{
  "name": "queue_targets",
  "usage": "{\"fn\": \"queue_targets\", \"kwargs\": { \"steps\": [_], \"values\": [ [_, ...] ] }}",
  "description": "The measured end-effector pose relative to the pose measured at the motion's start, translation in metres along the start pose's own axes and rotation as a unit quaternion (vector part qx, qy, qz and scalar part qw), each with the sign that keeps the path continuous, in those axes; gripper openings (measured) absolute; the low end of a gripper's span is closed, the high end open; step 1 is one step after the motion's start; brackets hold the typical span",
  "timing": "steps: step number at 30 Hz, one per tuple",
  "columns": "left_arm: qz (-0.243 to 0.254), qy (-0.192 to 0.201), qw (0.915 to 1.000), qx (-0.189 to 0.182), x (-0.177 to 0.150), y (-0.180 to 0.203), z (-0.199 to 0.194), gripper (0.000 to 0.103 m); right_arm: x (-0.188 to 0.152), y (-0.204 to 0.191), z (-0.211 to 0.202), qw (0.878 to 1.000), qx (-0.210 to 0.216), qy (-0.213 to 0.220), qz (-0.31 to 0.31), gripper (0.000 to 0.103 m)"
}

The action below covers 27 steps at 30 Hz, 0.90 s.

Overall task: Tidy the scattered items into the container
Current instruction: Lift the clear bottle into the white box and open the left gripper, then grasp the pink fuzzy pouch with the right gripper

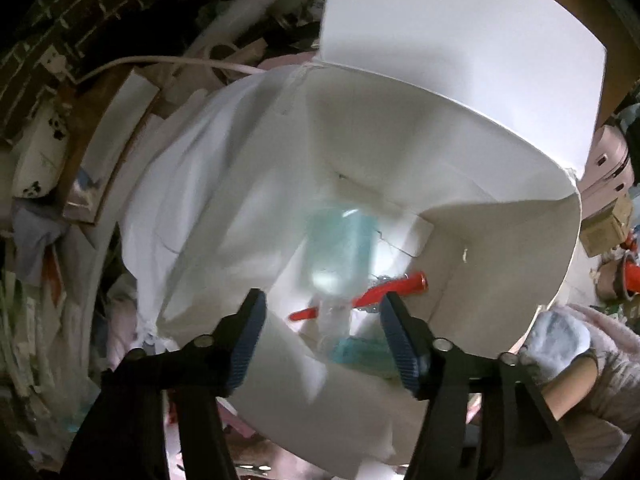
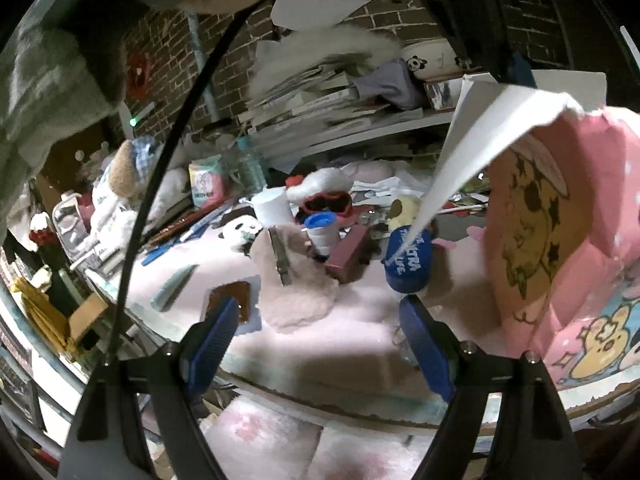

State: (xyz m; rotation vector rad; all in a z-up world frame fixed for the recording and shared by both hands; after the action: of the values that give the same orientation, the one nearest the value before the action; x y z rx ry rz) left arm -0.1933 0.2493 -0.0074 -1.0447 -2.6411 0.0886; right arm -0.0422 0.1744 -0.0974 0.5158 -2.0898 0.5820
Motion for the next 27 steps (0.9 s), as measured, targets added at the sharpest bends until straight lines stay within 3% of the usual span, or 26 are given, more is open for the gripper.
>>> {"fn": "queue_targets", "kwargs": {
  "steps": [7, 8, 9, 10, 15, 17, 20, 23, 24, 27],
  "values": [
    [0.004, 0.012, 0.9999, -0.001, -0.001, 0.002, -0.003, 0.065, -0.003, 0.0, 0.002, 1.0, -0.001, -0.006, -0.005, 0.079],
    [0.007, 0.016, 0.9998, -0.001, -0.002, 0.003, -0.006, 0.065, -0.003, 0.0, 0.002, 1.0, -0.001, -0.007, -0.009, 0.076],
    [0.01, 0.025, 0.9996, -0.002, -0.002, 0.003, -0.011, 0.067, -0.003, -0.002, 0.003, 1.0, 0.0, -0.007, -0.014, 0.065],
    [0.012, 0.035, 0.9993, -0.002, -0.004, 0.004, -0.015, 0.068, -0.003, -0.003, 0.004, 1.0, 0.001, -0.01, -0.019, 0.058],
    [0.008, 0.142, 0.9898, -0.014, -0.025, 0.001, -0.069, 0.084, -0.006, -0.011, 0.008, 0.999, 0.017, -0.016, -0.043, 0.057],
    [-0.011, 0.19, 0.9817, -0.015, -0.038, -0.005, -0.088, 0.084, -0.005, -0.016, 0.01, 0.998, 0.021, -0.015, -0.056, 0.057],
    [-0.078, 0.255, 0.9638, 0.009, -0.067, -0.023, -0.109, 0.084, 0.0, -0.022, 0.017, 0.997, 0.018, -0.013, -0.075, 0.057],
    [-0.151, 0.302, 0.941, 0.03, -0.099, -0.043, -0.122, 0.089, 0.006, -0.023, 0.029, 0.996, 0.008, -0.025, -0.083, 0.057],
    [-0.178, 0.315, 0.9316, 0.039, -0.112, -0.05, -0.124, 0.094, 0.007, -0.023, 0.033, 0.996, 0.007, -0.027, -0.083, 0.057],
    [-0.242, 0.35, 0.902, 0.072, -0.151, -0.069, -0.132, 0.096, 0.01, -0.023, 0.042, 0.995, -0.004, -0.031, -0.093, 0.057]
  ]
}}
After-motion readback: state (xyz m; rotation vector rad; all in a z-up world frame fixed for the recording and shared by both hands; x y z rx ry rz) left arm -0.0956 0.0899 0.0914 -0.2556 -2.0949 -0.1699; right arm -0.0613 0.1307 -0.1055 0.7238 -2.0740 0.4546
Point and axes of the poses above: each gripper's, at about its wrist camera, not at the fingertips, and z roughly the way its jaws point, y to its right, x to its top, the point moved 2 cm from there along z, roughly the way its jaws point, and after that the axes turned 2 degrees about -y, right-handed, at the moved point
